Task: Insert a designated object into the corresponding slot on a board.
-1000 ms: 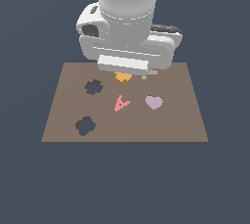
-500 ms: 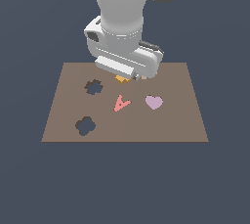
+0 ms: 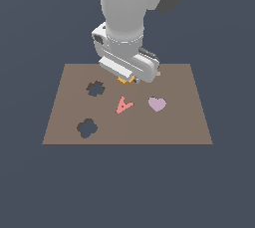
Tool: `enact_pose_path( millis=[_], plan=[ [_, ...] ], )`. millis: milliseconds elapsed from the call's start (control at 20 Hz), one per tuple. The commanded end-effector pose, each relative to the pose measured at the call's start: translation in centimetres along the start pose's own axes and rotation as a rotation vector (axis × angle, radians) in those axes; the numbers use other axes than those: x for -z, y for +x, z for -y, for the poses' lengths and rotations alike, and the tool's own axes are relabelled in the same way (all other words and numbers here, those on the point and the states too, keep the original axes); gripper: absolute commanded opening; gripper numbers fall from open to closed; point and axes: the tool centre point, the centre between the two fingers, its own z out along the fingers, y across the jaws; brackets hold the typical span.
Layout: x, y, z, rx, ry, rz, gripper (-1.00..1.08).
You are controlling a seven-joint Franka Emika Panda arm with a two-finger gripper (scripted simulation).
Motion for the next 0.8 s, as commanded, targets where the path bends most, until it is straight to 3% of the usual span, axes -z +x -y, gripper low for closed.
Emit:
enact_pose_path(
  millis=[0,750],
  plan=[
    [-0.3,-0.2,-0.1,-0.016,0.000,0.000,1.00],
    [-2.3,-0.2,0.0,-0.017,0.001,0.001,1.00]
  ],
)
